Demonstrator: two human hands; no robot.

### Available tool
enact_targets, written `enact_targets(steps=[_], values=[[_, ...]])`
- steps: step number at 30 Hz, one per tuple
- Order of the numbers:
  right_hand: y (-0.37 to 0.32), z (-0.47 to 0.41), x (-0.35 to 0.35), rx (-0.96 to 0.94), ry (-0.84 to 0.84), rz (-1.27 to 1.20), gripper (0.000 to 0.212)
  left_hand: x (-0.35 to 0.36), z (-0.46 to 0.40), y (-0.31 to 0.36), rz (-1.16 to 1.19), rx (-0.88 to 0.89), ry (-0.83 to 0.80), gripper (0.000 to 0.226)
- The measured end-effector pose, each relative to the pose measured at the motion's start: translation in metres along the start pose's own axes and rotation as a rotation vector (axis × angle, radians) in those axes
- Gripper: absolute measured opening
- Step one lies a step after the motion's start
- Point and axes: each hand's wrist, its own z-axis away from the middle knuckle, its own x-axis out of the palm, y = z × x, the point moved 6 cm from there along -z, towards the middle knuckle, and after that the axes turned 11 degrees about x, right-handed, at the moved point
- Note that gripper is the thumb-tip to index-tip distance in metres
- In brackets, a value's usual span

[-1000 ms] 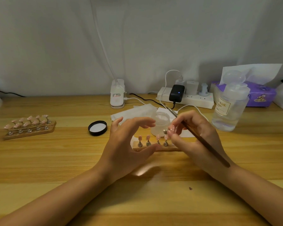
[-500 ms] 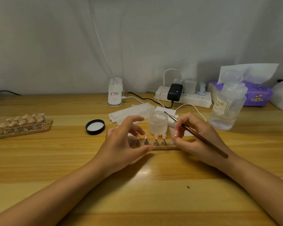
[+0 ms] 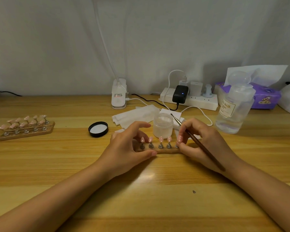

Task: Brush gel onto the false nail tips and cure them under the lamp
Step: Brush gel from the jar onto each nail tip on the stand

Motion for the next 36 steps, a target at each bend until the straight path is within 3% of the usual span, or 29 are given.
enact_targets(steps=[12, 16, 20, 23, 25, 30, 36], values=[[0.004, -0.001, 0.001, -0.031, 0.044, 0.091, 0.036, -0.001, -0.001, -0.001, -0.023, 0.011, 0.012, 0.052], [0.001, -0.001, -0.002, -0.030, 0.092, 0.112, 0.030, -0.002, 0.000, 0.000, -0.007, 0.031, 0.028, 0.050], [-0.004, 0.002, -0.008, -0.052, 0.183, 0.074, 0.041, -0.004, 0.001, 0.004, -0.008, 0.049, 0.061, 0.052], [-0.015, 0.009, -0.018, -0.211, 0.320, -0.013, 0.032, -0.007, 0.001, 0.008, -0.025, 0.079, 0.108, 0.052], [-0.015, 0.015, -0.019, -0.280, 0.367, -0.139, 0.048, -0.008, 0.001, 0.008, -0.029, 0.075, 0.126, 0.050], [-0.012, 0.017, -0.007, -0.242, 0.257, -0.344, 0.050, -0.008, 0.000, 0.007, -0.051, 0.075, 0.118, 0.048], [-0.015, 0.014, -0.001, -0.283, 0.260, -0.188, 0.058, -0.007, 0.000, 0.006, -0.046, 0.072, 0.113, 0.047]])
